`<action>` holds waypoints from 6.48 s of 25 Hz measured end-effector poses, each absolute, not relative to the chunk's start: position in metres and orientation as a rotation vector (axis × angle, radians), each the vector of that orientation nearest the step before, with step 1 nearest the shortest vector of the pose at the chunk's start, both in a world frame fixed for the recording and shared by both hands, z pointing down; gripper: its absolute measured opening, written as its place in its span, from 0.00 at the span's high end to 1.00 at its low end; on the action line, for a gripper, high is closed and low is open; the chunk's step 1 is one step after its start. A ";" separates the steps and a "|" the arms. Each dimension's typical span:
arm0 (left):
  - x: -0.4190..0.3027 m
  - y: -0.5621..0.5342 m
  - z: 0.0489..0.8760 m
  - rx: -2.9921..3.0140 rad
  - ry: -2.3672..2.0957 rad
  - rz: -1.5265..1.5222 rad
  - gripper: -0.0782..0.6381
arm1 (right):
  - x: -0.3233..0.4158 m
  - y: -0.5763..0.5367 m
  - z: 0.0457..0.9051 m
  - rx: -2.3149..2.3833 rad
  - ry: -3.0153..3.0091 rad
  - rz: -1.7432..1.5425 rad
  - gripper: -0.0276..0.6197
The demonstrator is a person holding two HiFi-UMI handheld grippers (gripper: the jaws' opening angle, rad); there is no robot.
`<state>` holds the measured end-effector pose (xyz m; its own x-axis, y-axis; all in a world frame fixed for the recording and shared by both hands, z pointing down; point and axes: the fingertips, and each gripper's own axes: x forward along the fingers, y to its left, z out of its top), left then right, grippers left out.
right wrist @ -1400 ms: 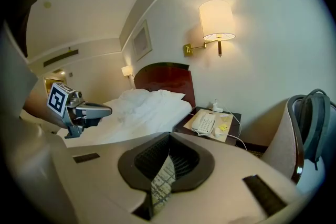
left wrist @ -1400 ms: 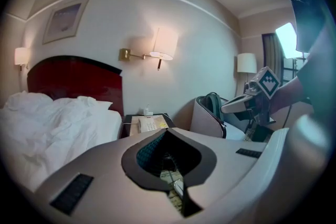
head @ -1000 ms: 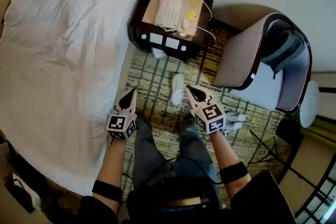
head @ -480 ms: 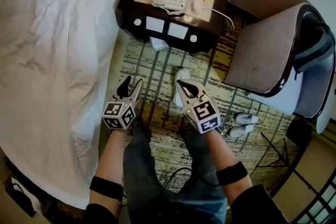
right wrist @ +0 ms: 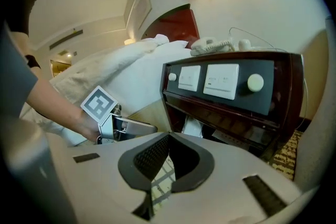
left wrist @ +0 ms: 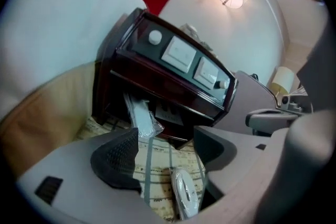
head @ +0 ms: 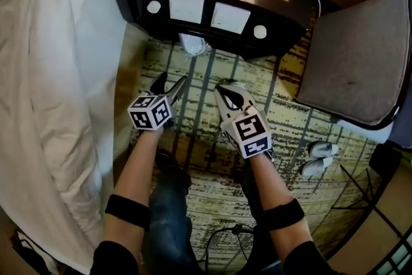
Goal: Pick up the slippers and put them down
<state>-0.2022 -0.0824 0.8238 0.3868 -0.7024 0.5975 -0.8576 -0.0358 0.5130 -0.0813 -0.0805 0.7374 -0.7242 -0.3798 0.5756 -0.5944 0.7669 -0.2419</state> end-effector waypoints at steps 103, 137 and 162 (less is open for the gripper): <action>-0.161 0.139 0.828 1.435 -1.101 0.375 0.29 | -0.038 0.009 0.695 0.665 -2.333 0.689 0.96; -0.147 0.072 0.154 2.258 -1.613 0.304 0.89 | 0.075 0.003 0.212 0.805 -2.546 0.470 0.96; -0.115 0.069 0.149 2.337 -1.552 0.292 0.89 | 0.084 0.012 0.209 0.830 -2.552 0.510 0.96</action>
